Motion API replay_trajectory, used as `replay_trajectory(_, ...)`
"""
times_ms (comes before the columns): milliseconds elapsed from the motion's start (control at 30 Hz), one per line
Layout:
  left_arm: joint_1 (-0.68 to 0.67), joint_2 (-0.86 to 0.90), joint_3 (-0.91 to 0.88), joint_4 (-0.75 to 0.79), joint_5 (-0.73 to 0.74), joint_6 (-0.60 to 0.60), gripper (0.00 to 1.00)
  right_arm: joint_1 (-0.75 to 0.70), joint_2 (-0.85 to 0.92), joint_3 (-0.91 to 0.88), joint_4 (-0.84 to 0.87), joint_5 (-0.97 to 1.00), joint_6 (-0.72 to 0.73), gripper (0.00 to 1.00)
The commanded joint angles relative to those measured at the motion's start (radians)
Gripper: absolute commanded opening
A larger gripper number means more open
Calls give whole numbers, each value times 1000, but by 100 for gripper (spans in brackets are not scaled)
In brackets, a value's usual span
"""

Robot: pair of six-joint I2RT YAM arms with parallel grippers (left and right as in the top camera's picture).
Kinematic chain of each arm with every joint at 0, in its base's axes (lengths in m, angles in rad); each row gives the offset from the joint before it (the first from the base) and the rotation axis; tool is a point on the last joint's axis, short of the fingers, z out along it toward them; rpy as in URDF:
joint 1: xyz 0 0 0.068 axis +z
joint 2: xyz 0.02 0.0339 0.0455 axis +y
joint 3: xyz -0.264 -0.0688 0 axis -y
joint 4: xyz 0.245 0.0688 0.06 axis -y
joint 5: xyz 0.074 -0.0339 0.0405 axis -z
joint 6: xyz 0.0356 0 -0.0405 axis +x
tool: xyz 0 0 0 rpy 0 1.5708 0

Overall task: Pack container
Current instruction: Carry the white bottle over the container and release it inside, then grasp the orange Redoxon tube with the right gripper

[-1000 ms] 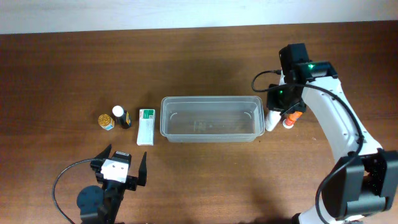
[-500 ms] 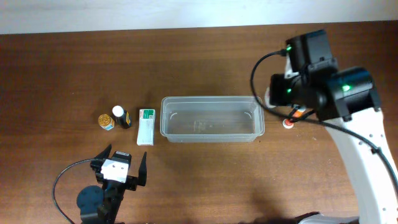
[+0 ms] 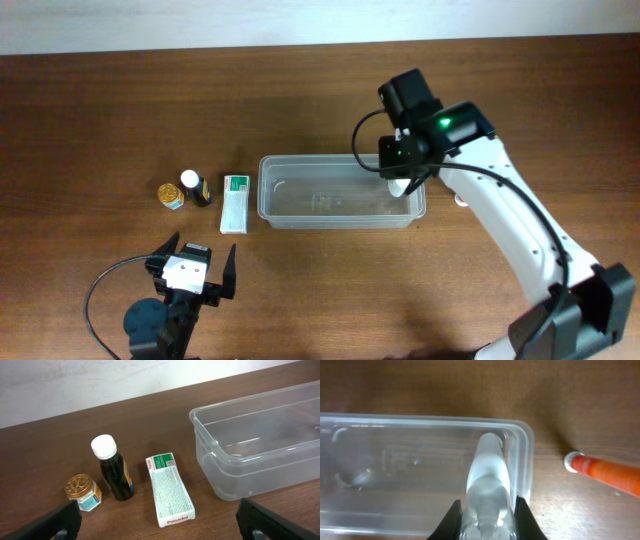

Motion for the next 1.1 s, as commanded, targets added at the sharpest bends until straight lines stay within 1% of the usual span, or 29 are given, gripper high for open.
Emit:
replay_trajectory(0,3,-9,-4,0,11,9,100,6,13,-57,49,27,15,4)
replay_trajectory(200,3,-9,-4,1,11,9,100,6,13,-144,167,27,15,4)
replay_trajectory(300,3,-9,-4,1,11,9,100,6,13,-172,198,27,14,4)
replay_trajectory(333,3,-9,-4,1,11,9,100,6,13,-175,204,27,14,9)
replay_trajectory(400,3,-9,-4,1,11,9,100,6,13,-175,209,34,14,28)
replay_trajectory(467,3,-9,-4,1,11,9,100,5,6,-167,208,55,13,38)
replay_trajectory(533,3,-9,-4,1,11,9,100,5,-12,-151,196,58,11,54)
replay_trajectory(667,3,-9,-4,1,11,9,100,5,-71,-101,152,58,11,59)
replay_trajectory(833,3,-9,-4,1,11,9,100,-34,-177,-47,79,78,11,72)
replay_trajectory(933,3,-9,-4,1,11,9,100,-117,-232,-45,37,104,11,77)
replay_trajectory(1067,3,-9,-4,1,11,9,100,-296,-239,-49,-14,89,11,78)
